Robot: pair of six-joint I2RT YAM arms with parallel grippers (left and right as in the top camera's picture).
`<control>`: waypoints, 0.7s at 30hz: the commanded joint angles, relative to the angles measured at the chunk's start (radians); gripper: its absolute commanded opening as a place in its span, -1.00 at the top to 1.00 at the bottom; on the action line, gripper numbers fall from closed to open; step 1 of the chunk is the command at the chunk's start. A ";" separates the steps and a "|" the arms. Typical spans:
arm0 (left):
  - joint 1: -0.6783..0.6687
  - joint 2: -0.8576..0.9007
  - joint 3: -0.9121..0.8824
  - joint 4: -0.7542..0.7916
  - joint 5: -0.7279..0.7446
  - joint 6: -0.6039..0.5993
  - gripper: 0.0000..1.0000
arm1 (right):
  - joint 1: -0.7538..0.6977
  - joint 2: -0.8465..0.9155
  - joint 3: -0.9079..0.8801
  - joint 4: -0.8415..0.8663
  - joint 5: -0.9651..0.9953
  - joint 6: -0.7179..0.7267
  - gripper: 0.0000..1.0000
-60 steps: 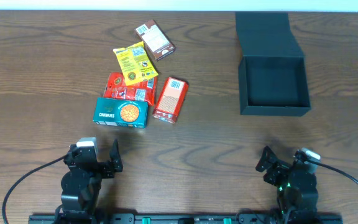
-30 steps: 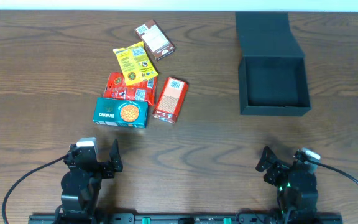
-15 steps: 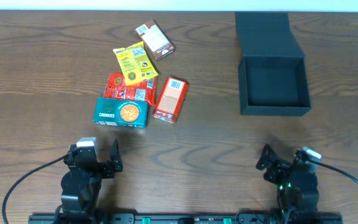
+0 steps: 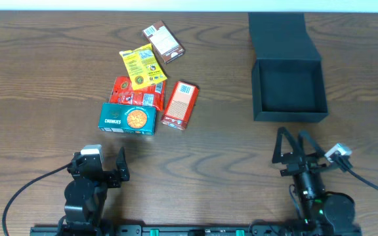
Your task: Pack container
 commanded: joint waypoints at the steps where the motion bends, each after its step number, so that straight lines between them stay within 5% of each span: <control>1: 0.004 -0.006 -0.019 0.003 -0.019 0.014 -0.91 | -0.009 0.075 0.075 0.026 -0.044 -0.171 -0.99; 11: 0.004 -0.006 -0.019 0.003 -0.019 0.014 -0.91 | -0.009 0.803 0.629 -0.178 -0.191 -0.558 -0.98; 21: 0.004 -0.006 -0.019 0.003 -0.022 0.014 -0.90 | -0.008 1.486 1.163 -0.674 -0.083 -0.652 -0.98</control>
